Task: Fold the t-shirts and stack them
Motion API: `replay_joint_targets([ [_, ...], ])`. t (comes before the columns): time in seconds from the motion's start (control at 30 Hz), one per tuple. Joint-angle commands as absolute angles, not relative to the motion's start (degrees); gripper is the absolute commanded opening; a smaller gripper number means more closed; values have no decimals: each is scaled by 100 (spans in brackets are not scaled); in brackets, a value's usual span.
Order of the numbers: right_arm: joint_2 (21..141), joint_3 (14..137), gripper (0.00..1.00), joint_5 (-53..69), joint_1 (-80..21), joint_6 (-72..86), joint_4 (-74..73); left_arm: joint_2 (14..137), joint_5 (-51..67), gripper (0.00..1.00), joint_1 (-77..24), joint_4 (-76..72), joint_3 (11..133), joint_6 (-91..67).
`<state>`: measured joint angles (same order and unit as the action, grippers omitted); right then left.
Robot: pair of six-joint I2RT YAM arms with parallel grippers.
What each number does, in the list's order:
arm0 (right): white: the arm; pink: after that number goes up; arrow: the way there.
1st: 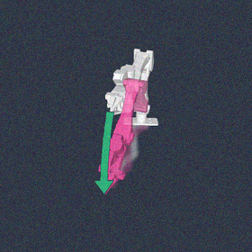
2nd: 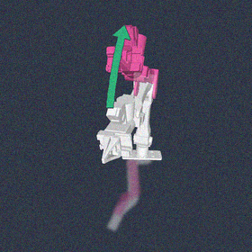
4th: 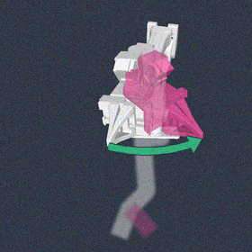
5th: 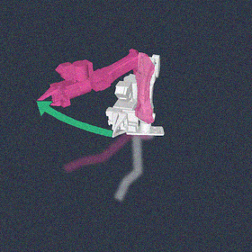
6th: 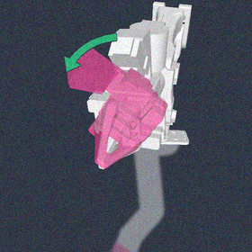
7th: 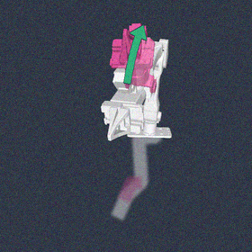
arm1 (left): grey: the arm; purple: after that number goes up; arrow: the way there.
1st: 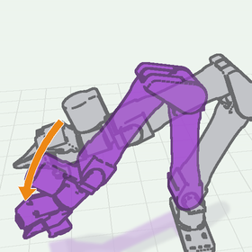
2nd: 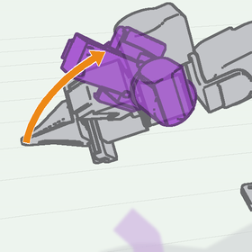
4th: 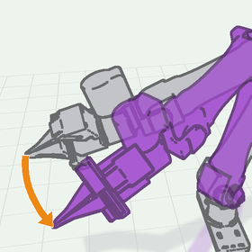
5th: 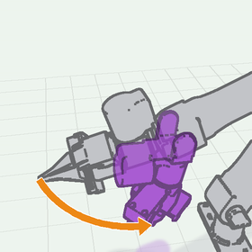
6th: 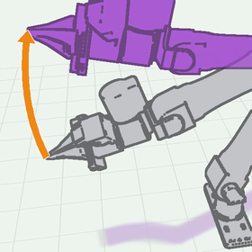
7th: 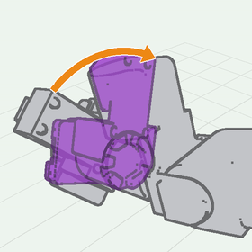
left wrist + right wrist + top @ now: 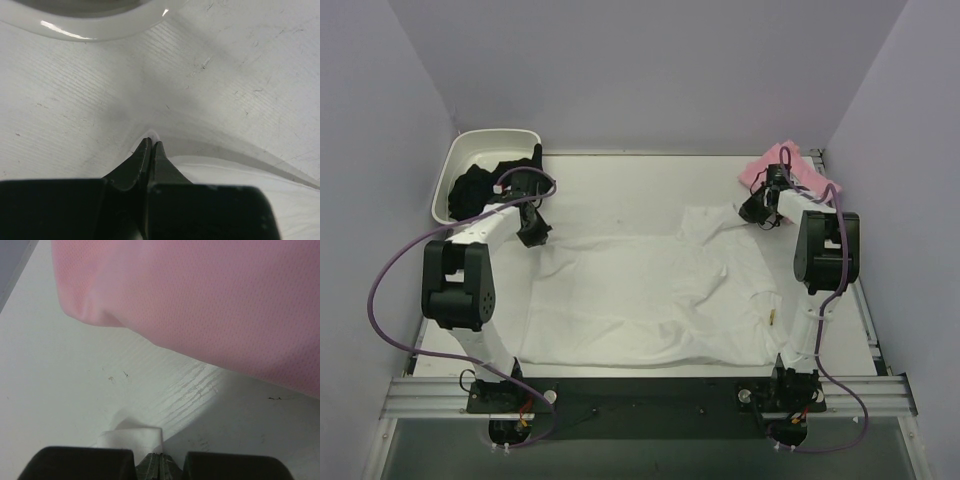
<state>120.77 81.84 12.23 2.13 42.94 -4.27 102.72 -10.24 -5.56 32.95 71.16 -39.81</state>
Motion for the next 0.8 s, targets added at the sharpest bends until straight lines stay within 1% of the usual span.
replay_joint_targets([
  [0.0, 11910, 8306, 0, 1134, 141, 4043, -616, 9853, -1081, 0, -475, 3243, 7181, -3902],
  [0.3, 10680, 7657, 0, 967, -105, 3718, 193, 9616, -1055, 0, -475, 3278, 7181, -3894],
  [0.57, 9652, 7173, 0, 818, -404, 3446, 325, 9291, -1020, 0, -475, 3287, 7023, -3911],
  [0.67, 9405, 6873, 0, 590, -527, 3358, 343, 9106, -1028, 0, -466, 3217, 6847, -3894],
  [0.77, 9614, 7100, 0, 466, -519, 3349, 19, 9070, -1002, 0, -475, 3234, 6785, -3894],
])
